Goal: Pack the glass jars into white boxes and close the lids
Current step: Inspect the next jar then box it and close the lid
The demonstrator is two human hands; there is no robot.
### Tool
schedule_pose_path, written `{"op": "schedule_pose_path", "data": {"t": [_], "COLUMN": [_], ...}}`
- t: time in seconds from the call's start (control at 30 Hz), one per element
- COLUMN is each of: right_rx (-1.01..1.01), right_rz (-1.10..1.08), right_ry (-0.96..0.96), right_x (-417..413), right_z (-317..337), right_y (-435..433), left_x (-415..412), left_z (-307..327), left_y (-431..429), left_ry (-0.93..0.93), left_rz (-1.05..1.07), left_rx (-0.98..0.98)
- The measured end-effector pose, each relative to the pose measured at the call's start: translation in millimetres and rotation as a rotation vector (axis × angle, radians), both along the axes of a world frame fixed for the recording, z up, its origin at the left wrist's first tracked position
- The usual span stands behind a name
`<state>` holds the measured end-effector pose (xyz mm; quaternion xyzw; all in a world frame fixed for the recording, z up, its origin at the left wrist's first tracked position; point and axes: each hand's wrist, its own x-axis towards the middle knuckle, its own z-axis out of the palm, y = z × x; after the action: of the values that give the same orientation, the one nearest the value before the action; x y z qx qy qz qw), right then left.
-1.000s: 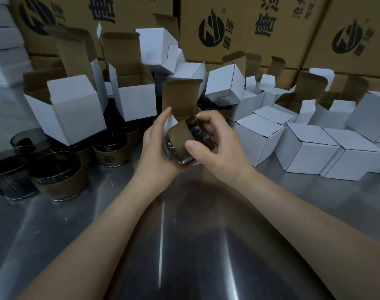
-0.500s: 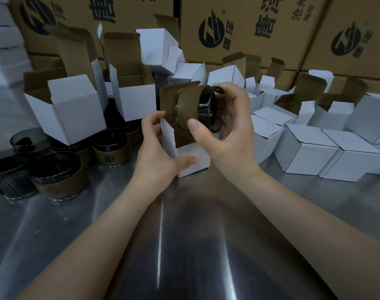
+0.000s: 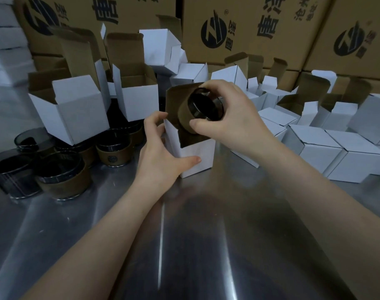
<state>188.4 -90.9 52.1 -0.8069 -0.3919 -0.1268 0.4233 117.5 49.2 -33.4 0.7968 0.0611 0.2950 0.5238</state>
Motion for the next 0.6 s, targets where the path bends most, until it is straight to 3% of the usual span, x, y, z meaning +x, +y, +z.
{"op": "schedule_pose_path", "data": {"t": [0.13,0.33,0.6], "right_rx": [-0.149,-0.421,-0.669], "right_rz": [0.043,-0.05,-0.146], "right_ry": [0.035,-0.184,-0.088], "right_x": [2.1,1.5,-0.4], "right_z": [12.1,15.9,22.1], "right_y": [-4.2,5.9,22.8], "left_x": [0.3,0.2,1.4], "left_z": [-0.3,-1.0,-2.0], "left_y": [0.0,-1.1,-3.2], "left_ry": [0.008,0.013,0.016], "left_rz": [0.011,0.026,0.035], "left_rx": [0.008,0.06,0.133]}}
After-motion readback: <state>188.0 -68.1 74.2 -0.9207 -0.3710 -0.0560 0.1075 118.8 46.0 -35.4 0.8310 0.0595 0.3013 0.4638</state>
